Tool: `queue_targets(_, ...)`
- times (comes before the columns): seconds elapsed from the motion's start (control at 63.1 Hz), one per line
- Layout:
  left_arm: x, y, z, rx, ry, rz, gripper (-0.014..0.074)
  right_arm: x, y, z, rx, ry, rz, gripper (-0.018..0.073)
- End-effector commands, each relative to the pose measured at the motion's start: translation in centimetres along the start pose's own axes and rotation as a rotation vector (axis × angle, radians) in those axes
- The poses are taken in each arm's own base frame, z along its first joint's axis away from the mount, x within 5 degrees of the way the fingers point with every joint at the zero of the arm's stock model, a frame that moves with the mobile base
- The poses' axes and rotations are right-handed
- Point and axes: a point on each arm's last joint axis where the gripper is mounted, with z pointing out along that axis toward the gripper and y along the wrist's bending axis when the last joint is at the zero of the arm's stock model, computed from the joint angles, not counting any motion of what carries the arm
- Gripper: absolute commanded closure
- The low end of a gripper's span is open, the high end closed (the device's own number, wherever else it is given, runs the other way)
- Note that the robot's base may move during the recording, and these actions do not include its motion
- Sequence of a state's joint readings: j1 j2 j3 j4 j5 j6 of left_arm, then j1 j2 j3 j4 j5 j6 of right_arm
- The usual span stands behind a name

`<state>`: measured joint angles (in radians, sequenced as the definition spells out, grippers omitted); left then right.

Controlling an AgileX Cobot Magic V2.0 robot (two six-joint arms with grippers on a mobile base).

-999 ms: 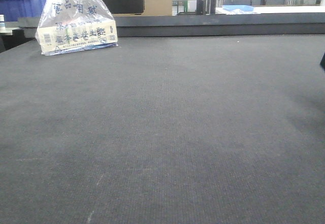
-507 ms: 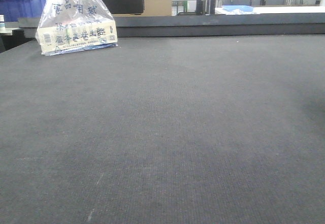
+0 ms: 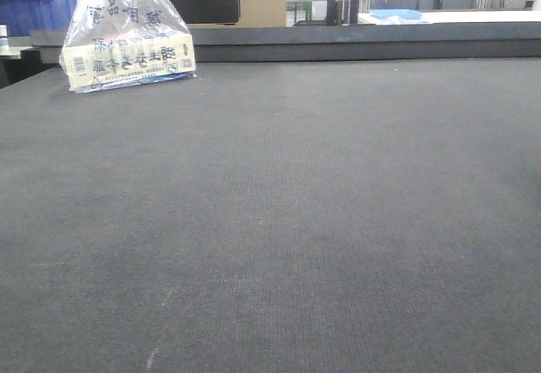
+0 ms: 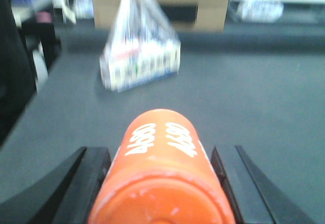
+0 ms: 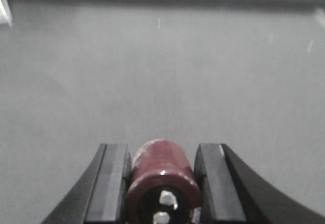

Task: Place cylindrical capacitor in blue bin on shelf
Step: 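Lift both held cylinders up off the table surface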

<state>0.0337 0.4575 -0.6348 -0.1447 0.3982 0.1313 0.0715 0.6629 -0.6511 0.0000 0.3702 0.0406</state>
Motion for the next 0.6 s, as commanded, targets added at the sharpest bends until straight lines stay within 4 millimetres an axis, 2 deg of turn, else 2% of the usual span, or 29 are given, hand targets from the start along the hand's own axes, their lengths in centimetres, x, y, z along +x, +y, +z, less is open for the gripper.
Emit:
queue_targets(0.0, -0.6, -0.1, -1.9, -0.004, -0.108, 0.001, 0.0708, -0.6, 0.0, -1.9, 0.0, -0.101, -0.018, 0.0721)
queue_targets(0.095, -0.8, -0.2, -3.5, -0.004, -0.173, 0.004, 0.0708, -0.9, 0.0, -3.7, -0.003, -0.17, -0.018, 0.0721)
queue_targets(0.301, -0.9, -0.3, -5.1, -0.004, -0.234, 0.008, 0.0708, -1.1, 0.0, -6.2, -0.006, -0.268, -0.017, 0.0721)
queue_targets(0.586, -0.9, -0.3, -5.3, -0.003, -0.242, 0.008, 0.0708, -1.1, 0.0, -6.9, -0.007, -0.301, -0.017, 0.0721)
